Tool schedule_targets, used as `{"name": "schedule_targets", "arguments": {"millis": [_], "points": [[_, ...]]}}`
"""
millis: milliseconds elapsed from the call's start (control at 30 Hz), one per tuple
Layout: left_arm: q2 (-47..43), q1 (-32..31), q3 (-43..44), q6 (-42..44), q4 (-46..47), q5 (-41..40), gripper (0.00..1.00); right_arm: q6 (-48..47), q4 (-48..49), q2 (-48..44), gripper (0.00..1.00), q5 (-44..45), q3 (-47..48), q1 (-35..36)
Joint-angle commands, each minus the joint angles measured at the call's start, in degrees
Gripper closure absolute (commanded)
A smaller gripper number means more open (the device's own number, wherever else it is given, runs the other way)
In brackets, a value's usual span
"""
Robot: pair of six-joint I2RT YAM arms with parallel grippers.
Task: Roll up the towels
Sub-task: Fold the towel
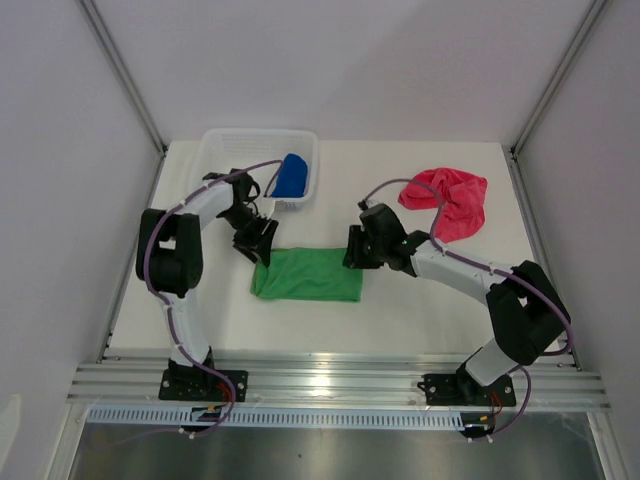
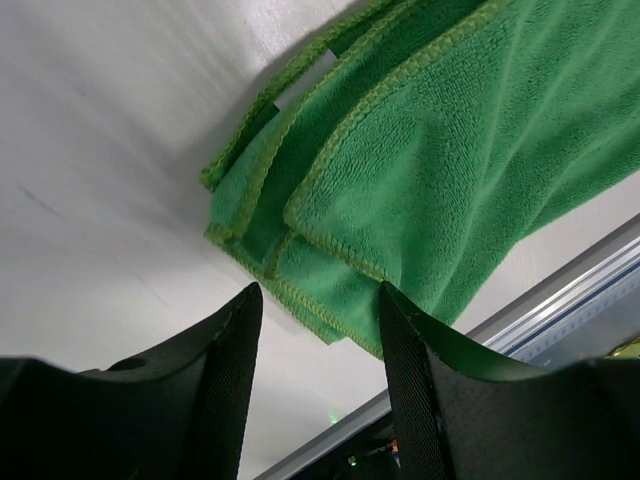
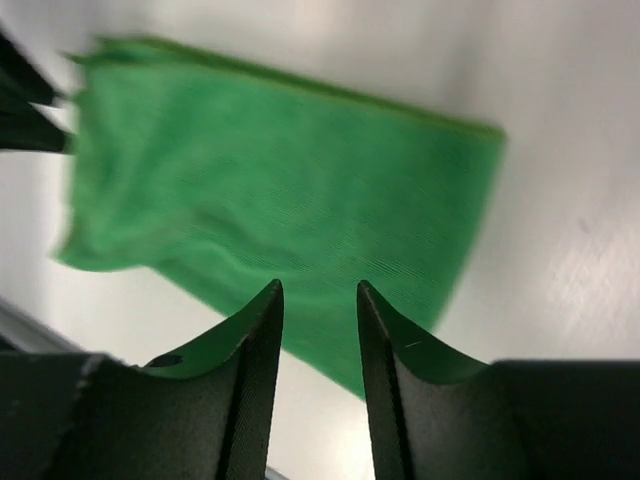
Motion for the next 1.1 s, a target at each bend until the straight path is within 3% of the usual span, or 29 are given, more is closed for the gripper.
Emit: {"name": "schedule_targets", "arguments": {"millis": [0, 233, 500, 567, 700, 900, 1033, 1067], "points": [[1.4, -1.9, 3.6, 1.1, -0.2, -1.5, 0.47, 3.3, -2.0, -2.2, 0.62, 3.0, -7.9, -1.2], [3.6, -3.2, 2.3, -0.6, 0.3, -0.1, 0.51, 6.2, 3.1, -1.3, 0.59, 0.5, -14.0, -1.9], [4.1, -3.4, 3.5, -1.5, 0.8, -1.2, 0.56, 6.7, 1.7, -0.8, 0.56, 2.1, -14.6, -1.7], [4.0, -3.4, 3.5, -2.1, 1.9, -1.7, 0.65, 6.7, 1.4, -1.7, 0.56, 2.4, -15.3, -1.7], [5.0, -3.4, 5.3, -2.5, 1.4, -1.4, 0.75, 7.1, 1.8, -2.3, 0.56, 2.7, -16.4, -1.9], [5.3, -3.7, 5.7, -2.5, 1.1, -1.3, 0.76, 7.9, 1.0, -2.0, 0.49, 3.2, -17.2, -1.6], [5.3, -3.7, 6.0, -2.2, 1.0, -1.4, 0.98, 8.4, 2.0, -2.5, 0.48, 2.0, -18.3, -1.7], [5.4, -3.7, 6.0, -2.2, 0.9, -1.4, 0.99, 8.5, 2.1, -2.8, 0.48, 1.9, -18.5, -1.7]]}}
